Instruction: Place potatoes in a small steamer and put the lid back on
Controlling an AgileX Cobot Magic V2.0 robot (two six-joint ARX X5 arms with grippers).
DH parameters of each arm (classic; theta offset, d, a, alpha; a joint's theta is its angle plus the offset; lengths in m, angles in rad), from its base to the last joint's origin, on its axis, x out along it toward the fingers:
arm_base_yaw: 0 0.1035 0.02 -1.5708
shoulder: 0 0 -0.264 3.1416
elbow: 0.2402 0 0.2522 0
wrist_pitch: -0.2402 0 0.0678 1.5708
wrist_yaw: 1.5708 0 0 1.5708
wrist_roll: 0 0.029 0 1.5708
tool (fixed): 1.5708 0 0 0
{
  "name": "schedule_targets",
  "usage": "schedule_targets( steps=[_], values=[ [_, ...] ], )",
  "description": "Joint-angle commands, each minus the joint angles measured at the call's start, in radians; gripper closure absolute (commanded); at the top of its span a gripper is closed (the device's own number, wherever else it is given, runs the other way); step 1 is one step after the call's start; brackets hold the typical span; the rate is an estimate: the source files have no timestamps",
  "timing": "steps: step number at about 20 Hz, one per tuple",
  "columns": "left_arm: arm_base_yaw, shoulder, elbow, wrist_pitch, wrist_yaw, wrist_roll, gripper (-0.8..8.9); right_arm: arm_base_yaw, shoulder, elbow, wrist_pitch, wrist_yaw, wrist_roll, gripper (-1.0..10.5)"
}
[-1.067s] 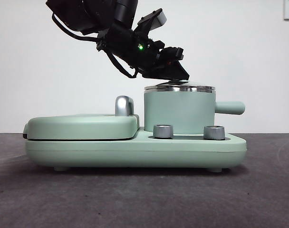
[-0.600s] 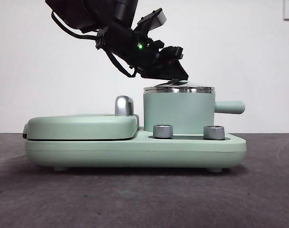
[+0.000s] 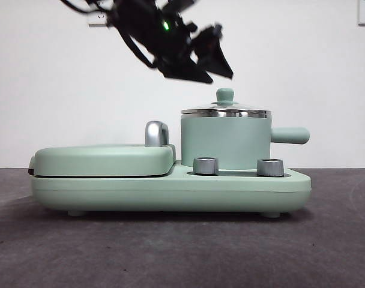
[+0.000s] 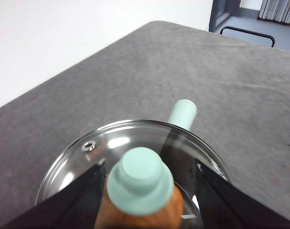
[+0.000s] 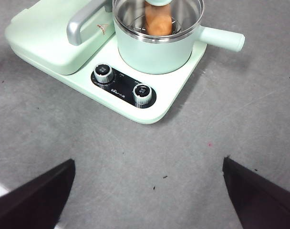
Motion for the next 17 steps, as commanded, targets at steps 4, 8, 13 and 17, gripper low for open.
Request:
schedule_targets(
  steps=[4,8,13,17],
  values=[
    [0.026,-0.217,0.012,-0.258,0.005,-0.003,5.43,0.005,0.003,0.010,0.005,-0.001,0.012,4.7],
    [0.067,-0.377,0.005,-0.529,0.005,-0.004,5.43,0.005,0.003,0.010,0.006,-0.003,0.012,4.7],
    [0.098,-0.589,-0.106,-0.665,0.005,-0.009,5.43,0.005,0.003,0.010,0.006,-0.011,0.011,4.7],
    [0.123,-0.813,-0.310,-0.661,0.003,-0.090,5.42,0.005,0.003,0.010,0.006,-0.011,0.011,4.7]
  ],
)
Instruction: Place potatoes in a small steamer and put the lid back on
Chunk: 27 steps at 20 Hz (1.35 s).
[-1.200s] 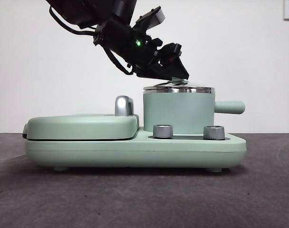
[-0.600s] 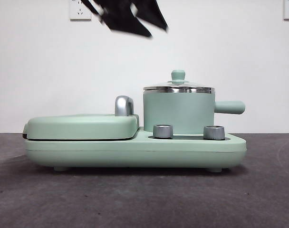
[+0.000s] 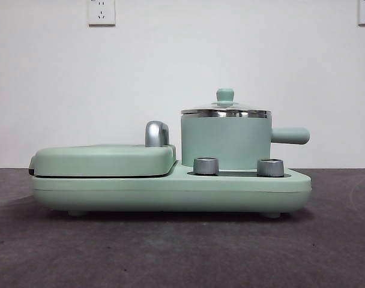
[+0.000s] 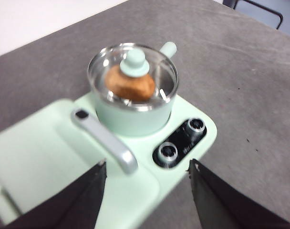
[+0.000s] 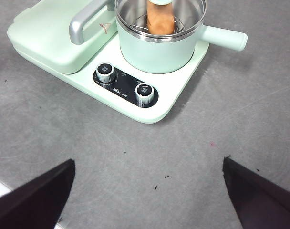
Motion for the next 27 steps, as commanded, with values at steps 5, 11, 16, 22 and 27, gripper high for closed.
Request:
schedule_targets(
  steps=[5,11,16,22,27],
  values=[
    [0.044,-0.286,-0.280,-0.024,-0.011,-0.183,5.37,0.005,0.003,0.010,0.006,-0.013,0.011,4.7],
    [0.048,-0.355,-0.304,-0.139,-0.016,-0.196,7.99,0.005,0.003,0.010,-0.011,-0.026,0.012,7.6],
    [0.048,-0.359,-0.304,-0.127,-0.014,-0.200,8.07,0.005,0.002,0.011,0.002,-0.050,0.011,9.2],
    [0.048,-0.359,-0.304,-0.126,-0.014,-0.200,8.07,0.005,-0.001,0.011,0.010,-0.045,0.011,9.2],
    [0.096,-0.469,-0.408,-0.047,-0.057,-0.117,8.07,0.005,-0.001,0.011,0.010,-0.045,0.011,9.2]
  ],
)
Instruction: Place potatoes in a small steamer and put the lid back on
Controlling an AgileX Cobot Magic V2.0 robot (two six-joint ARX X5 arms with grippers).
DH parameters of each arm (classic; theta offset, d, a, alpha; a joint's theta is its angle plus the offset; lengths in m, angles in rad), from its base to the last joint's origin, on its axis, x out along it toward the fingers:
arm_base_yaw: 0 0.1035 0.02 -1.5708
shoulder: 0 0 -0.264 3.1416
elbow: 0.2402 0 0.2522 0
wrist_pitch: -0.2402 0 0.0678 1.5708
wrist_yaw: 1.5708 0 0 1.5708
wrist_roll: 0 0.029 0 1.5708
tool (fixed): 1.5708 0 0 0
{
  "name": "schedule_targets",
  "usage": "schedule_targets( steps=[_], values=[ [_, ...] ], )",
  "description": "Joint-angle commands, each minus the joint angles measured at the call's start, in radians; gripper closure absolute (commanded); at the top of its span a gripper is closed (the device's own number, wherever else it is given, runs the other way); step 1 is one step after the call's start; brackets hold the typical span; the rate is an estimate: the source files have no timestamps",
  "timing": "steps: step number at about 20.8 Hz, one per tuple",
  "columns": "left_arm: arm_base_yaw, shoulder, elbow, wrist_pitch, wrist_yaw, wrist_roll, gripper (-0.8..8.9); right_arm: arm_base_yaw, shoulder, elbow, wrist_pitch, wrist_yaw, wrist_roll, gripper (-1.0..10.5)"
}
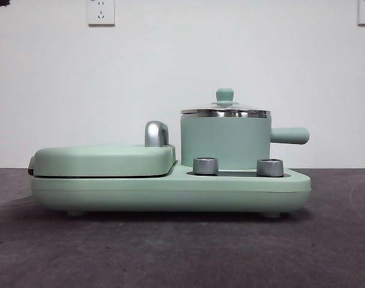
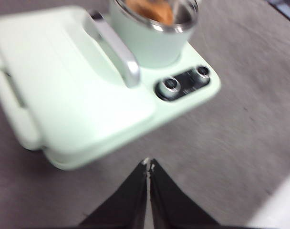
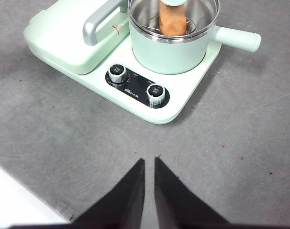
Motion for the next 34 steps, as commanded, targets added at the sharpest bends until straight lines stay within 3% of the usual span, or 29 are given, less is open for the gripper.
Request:
schedule_targets(
  steps=[1,5,8,12,34],
  values=[
    [0.060,-0.136,-0.161,0.166,-0.087,0.072,8.07,0.005,0.003,0.011,0.012,0.000,0.007,9.2],
    [0.266,-0.423,-0.557,0.587,-0.172,0.071,8.07,0.005,0.003,0.011,0.012,0.000,0.007,9.2],
    [0.366,-0.576,-0.745,0.748,-0.172,0.060,8.07,0.005,0.003,0.011,0.012,0.000,0.007,9.2],
    [0.418,-0.646,-0.852,0.771,-0.172,0.060,8.07,0.005,0.002,0.011,0.013,0.000,0.007,9.2],
    [0.427,-0.645,-0.851,0.722,-0.172,0.060,8.07,0.005,0.001,0.011,0.021,0.006,0.002,9.2]
  ],
)
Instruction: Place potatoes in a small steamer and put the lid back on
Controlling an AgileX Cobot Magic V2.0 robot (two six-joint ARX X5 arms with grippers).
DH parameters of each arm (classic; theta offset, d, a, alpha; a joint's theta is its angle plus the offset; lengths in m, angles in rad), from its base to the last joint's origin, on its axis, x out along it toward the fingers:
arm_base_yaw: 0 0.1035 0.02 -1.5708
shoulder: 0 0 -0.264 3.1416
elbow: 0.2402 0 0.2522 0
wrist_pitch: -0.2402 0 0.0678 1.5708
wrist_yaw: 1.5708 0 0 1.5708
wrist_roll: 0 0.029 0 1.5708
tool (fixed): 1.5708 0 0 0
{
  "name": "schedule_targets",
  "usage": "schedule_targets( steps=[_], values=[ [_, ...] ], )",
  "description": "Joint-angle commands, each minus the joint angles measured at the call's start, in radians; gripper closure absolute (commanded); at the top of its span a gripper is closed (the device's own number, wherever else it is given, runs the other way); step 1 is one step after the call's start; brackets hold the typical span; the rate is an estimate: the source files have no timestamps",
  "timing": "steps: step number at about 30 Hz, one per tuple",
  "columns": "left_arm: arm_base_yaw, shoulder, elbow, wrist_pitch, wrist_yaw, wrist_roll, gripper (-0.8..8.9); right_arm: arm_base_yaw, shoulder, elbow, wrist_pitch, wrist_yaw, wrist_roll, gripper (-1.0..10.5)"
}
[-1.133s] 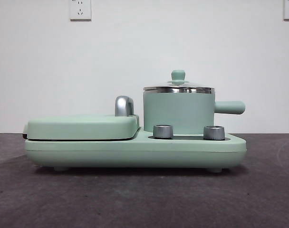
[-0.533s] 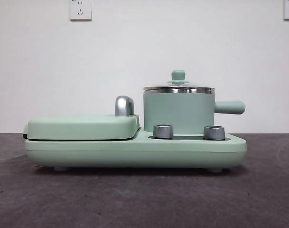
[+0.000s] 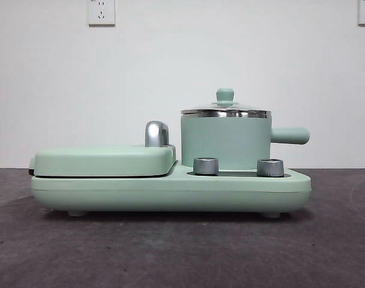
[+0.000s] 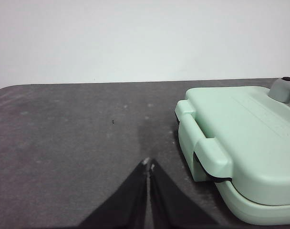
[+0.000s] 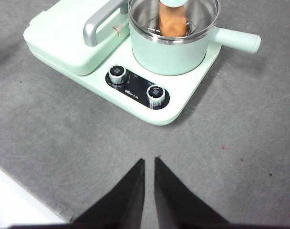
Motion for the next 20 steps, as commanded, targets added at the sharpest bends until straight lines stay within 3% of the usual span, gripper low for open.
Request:
schedule_targets(
  steps=[1,5,8,13,17,20],
  values=[
    [0.002,0.000,-0.020,0.012,-0.002,0.003,8.07,0.005,-0.006,0.006,0.031,0.011,-0.002,9.2],
    [0.002,0.000,-0.019,0.012,-0.002,0.003,8.07,-0.049,-0.089,-0.141,0.331,0.052,-0.120,9.2],
    [0.002,0.000,-0.020,0.012,-0.002,0.003,8.07,-0.127,-0.183,-0.328,0.566,0.053,-0.144,9.2],
    [0.002,0.000,-0.020,0.012,-0.002,0.003,8.07,-0.264,-0.328,-0.687,0.869,0.053,-0.140,9.2],
    [0.002,0.000,-0.020,0.012,-0.002,0.003,8.07,-0.341,-0.415,-0.916,1.030,0.054,-0.061,9.2],
    [0.002,0.000,-0.019,0.013,-0.002,0.003,8.07,-0.366,-0.473,-1.034,1.115,0.053,-0.041,9.2]
  ],
)
